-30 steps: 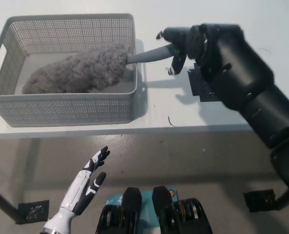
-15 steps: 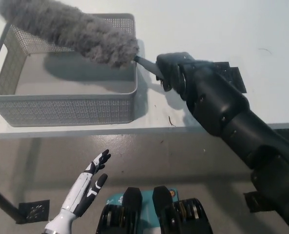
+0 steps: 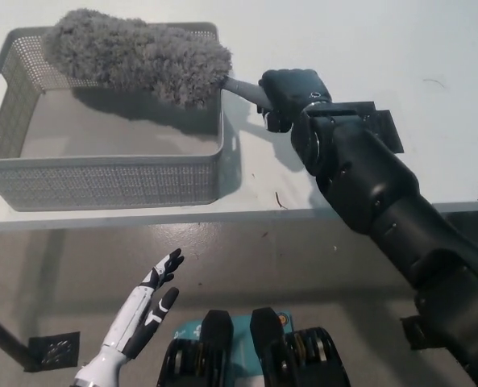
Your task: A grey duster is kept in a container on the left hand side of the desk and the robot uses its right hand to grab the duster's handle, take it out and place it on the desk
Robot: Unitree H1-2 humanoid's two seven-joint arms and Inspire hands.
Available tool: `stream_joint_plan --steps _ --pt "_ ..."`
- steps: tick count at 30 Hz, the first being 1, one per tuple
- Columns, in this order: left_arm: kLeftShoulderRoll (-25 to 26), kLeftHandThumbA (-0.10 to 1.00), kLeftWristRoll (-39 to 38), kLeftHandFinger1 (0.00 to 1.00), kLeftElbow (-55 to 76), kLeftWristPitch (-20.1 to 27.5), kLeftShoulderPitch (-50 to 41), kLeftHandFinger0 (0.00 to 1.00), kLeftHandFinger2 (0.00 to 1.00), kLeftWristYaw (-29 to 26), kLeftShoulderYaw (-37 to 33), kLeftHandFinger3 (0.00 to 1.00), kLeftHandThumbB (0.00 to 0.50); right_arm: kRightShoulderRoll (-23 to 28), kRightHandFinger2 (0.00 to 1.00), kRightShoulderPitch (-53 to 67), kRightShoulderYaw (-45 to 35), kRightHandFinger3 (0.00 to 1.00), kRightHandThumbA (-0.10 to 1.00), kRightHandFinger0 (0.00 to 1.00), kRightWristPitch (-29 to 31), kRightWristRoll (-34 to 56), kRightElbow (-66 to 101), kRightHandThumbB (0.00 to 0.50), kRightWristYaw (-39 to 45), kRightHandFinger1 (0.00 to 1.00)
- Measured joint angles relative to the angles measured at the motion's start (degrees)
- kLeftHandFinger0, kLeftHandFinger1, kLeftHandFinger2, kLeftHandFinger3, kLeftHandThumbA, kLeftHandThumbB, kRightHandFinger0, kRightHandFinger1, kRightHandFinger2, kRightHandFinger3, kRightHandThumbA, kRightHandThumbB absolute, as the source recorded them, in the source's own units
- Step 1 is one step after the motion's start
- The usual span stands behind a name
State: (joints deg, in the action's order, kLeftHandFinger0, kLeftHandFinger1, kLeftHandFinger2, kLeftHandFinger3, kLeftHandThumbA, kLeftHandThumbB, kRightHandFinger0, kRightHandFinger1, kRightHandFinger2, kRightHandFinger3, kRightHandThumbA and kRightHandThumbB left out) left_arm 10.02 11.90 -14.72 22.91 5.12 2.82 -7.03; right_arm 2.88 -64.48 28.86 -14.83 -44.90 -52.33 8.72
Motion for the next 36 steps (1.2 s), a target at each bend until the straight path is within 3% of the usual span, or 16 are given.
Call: stream_joint_plan --steps 3,5,8,9,11,12,13,15,16,17,18,22,28,30,33,36 --pt "0.0 0.99 0.0 1.00 0.0 -0.2 0.0 1.00 1.00 0.0 -0.1 1.00 0.150 -1.0 0.50 0.6 -4.4 0.47 -0.10 0.00 1.9 1.7 -0.5 0.099 -2.8 0.13" --pt "0.0 0.99 0.1 1.00 0.0 -0.2 0.0 1.00 1.00 0.0 -0.2 1.00 0.160 -1.6 0.36 1.2 -7.1 0.33 -0.10 0.00 2.7 3.1 -0.5 0.087 -4.1 0.00" --pt "0.0 0.98 0.1 1.00 0.0 -0.3 0.0 1.00 1.00 0.0 -0.3 1.00 0.153 -3.2 0.34 1.9 -13.8 0.26 -0.10 0.00 3.7 6.0 -0.4 0.104 -6.7 0.00" --pt "0.0 0.98 0.1 1.00 0.0 -0.3 0.0 1.00 1.00 0.0 -0.3 1.00 0.152 -3.5 0.41 1.9 -15.0 0.38 -0.10 0.04 3.7 6.4 -0.4 0.113 -7.0 0.10" --pt "0.0 0.98 0.2 1.00 0.0 -0.3 0.0 1.00 1.00 0.0 -0.4 1.00 0.149 -4.1 0.36 2.0 -18.0 0.28 -0.10 0.00 4.0 7.8 -0.4 0.105 -8.3 0.05" --pt "0.0 0.98 0.2 1.00 0.0 -0.3 0.0 1.00 1.00 0.0 -0.4 1.00 0.163 -4.7 0.37 2.0 -20.9 0.08 -0.10 0.00 4.2 9.1 -0.3 0.112 -9.6 0.00" --pt "0.0 0.98 0.2 1.00 0.0 -0.3 0.0 1.00 1.00 0.0 -0.5 1.00 0.163 -4.9 0.37 2.0 -22.2 0.08 -0.10 0.00 4.3 9.6 -0.3 0.112 -10.2 0.00" --pt "0.0 1.00 0.2 1.00 0.0 -0.3 0.0 1.00 1.00 0.0 -0.6 1.00 0.157 -5.4 0.51 2.0 -26.0 0.23 -0.10 0.00 4.8 11.4 0.0 0.134 -12.0 0.06" --pt "0.0 0.99 0.3 1.00 0.0 -0.3 0.0 1.00 1.00 0.0 -0.7 1.00 0.149 -5.6 0.53 1.9 -28.4 0.35 -0.10 0.00 5.3 12.6 0.2 0.141 -13.1 0.10" --pt "0.0 0.99 0.3 1.00 0.0 -0.3 0.0 1.00 1.00 0.0 -0.7 1.00 0.147 -5.7 0.54 1.9 -30.4 0.38 -0.10 0.00 5.6 13.7 0.4 0.128 -14.0 0.11" --pt "0.0 0.99 0.4 1.00 0.1 -0.3 0.0 1.00 1.00 0.0 -0.8 1.00 0.144 -5.8 0.47 1.9 -32.3 0.38 -0.10 0.00 6.0 14.7 0.8 0.135 -14.8 0.10" --pt "0.0 1.00 1.0 1.00 0.5 -0.3 0.0 1.00 1.00 0.1 -1.2 1.00 0.160 -5.5 0.29 1.7 -38.7 0.19 -0.10 0.00 7.5 18.6 3.7 0.159 -18.6 0.00" --pt "0.0 1.00 1.8 1.00 2.3 -0.3 -0.1 1.00 1.00 0.1 -1.7 1.00 0.162 -2.5 0.34 1.5 -38.8 0.18 -0.10 0.00 9.8 20.6 7.4 0.165 -23.3 0.00" --pt "0.1 1.00 2.1 1.00 2.8 -0.3 -0.2 1.00 1.00 0.1 -1.7 1.00 0.153 -0.7 0.41 1.9 -36.7 0.26 -0.10 0.00 11.0 20.4 7.1 0.168 -24.1 0.03" --pt "0.3 0.99 2.3 1.00 3.1 -0.3 -0.7 1.00 1.00 0.1 -1.6 1.00 0.143 1.9 0.60 3.0 -33.8 0.52 -0.10 0.00 12.9 20.0 6.5 0.171 -24.5 0.14" --pt "0.7 0.99 2.4 1.00 3.2 -0.3 -1.3 1.00 1.00 0.1 -1.4 1.00 0.139 5.0 0.66 5.3 -30.4 0.61 -0.10 0.00 14.8 19.6 6.1 0.154 -24.5 0.19"
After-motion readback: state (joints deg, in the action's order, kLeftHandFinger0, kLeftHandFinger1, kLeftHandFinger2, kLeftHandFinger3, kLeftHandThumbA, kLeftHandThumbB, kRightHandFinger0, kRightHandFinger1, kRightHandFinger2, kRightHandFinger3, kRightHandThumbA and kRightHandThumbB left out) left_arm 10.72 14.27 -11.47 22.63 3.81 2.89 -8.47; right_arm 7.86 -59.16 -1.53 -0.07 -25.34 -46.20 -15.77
